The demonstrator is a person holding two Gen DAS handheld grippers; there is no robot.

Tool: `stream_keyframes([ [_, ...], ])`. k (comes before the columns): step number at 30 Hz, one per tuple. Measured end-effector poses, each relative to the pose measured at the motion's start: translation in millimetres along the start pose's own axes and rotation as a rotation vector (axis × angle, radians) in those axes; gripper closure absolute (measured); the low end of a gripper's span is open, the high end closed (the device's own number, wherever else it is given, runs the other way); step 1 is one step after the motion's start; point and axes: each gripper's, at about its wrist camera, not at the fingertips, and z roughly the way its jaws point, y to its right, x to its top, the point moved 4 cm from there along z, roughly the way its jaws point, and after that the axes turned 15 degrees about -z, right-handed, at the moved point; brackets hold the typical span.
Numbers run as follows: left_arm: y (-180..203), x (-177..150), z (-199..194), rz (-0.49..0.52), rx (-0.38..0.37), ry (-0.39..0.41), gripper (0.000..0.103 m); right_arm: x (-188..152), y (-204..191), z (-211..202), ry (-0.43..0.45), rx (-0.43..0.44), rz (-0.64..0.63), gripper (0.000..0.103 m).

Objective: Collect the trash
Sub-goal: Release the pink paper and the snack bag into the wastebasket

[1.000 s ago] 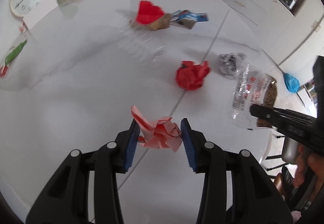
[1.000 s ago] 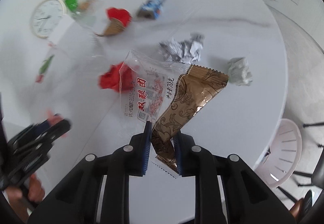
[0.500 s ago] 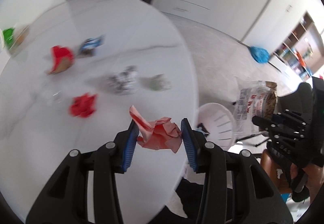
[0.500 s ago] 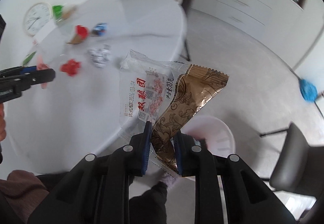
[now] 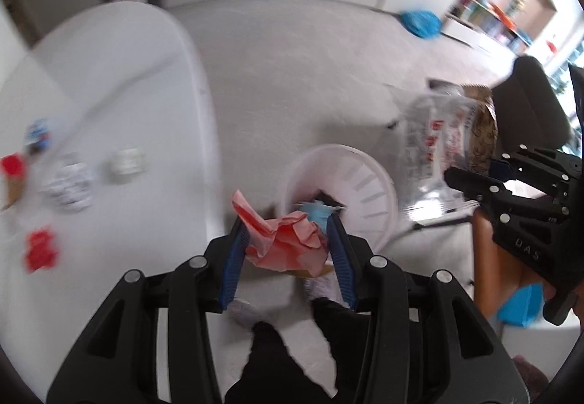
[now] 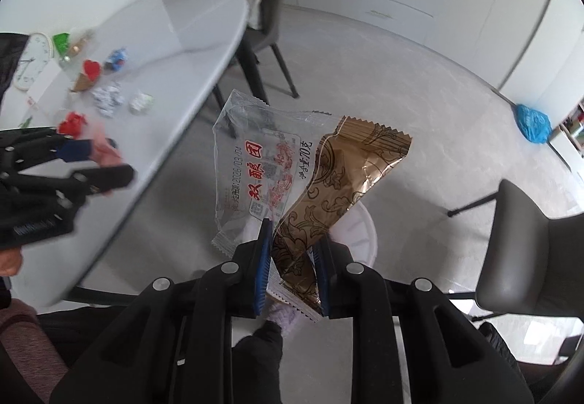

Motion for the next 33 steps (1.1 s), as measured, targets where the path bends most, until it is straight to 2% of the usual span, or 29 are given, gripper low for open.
stream_keyframes([
  [4, 38, 1, 54, 0.037, -0.07, -0.068, 0.061, -18, 21, 18, -0.033, -0.006, 0.015, 0.08],
  [6, 51, 2, 76, 0.048, -0.106, -0.086, 0.057, -25, 30, 28, -0.054, 0.003, 0.024, 0.08],
  [7, 59, 2, 92, 0.055, -0.114, -0.111, 0.05, -28, 34, 33, -0.064, 0.006, 0.028, 0.08],
  [8, 64, 1, 100, 0.058, -0.121, -0.123, 0.038, -33, 40, 40, -0.077, 0.015, 0.036, 0.08],
  [14, 84, 1, 136, 0.087, -0.106, -0.172, 0.02, -49, 65, 67, -0.126, 0.033, 0.043, 0.081],
  [20, 78, 9, 114, 0.063, -0.099, -0.144, 0.014, -53, 80, 81, -0.136, 0.056, 0.031, 0.081],
  [25, 52, 9, 64, 0.046, 0.001, -0.053, 0.01, -50, 77, 94, -0.131, 0.114, 0.013, 0.079],
  [29, 24, 5, 24, -0.042, 0.055, -0.007, 0.008, -47, 64, 120, -0.159, 0.153, -0.034, 0.078],
  [30, 16, 4, 16, -0.07, 0.073, 0.002, 0.008, -47, 62, 128, -0.167, 0.161, -0.042, 0.072],
  [31, 9, 3, 9, -0.091, 0.086, 0.009, 0.008, -47, 57, 137, -0.178, 0.166, -0.051, 0.057],
  [32, 4, 1, 3, -0.113, 0.098, 0.019, 0.008, -47, 56, 143, -0.188, 0.167, -0.055, 0.048],
  [33, -3, 0, -4, -0.142, 0.116, 0.032, 0.008, -47, 53, 148, -0.2, 0.169, -0.06, 0.033],
])
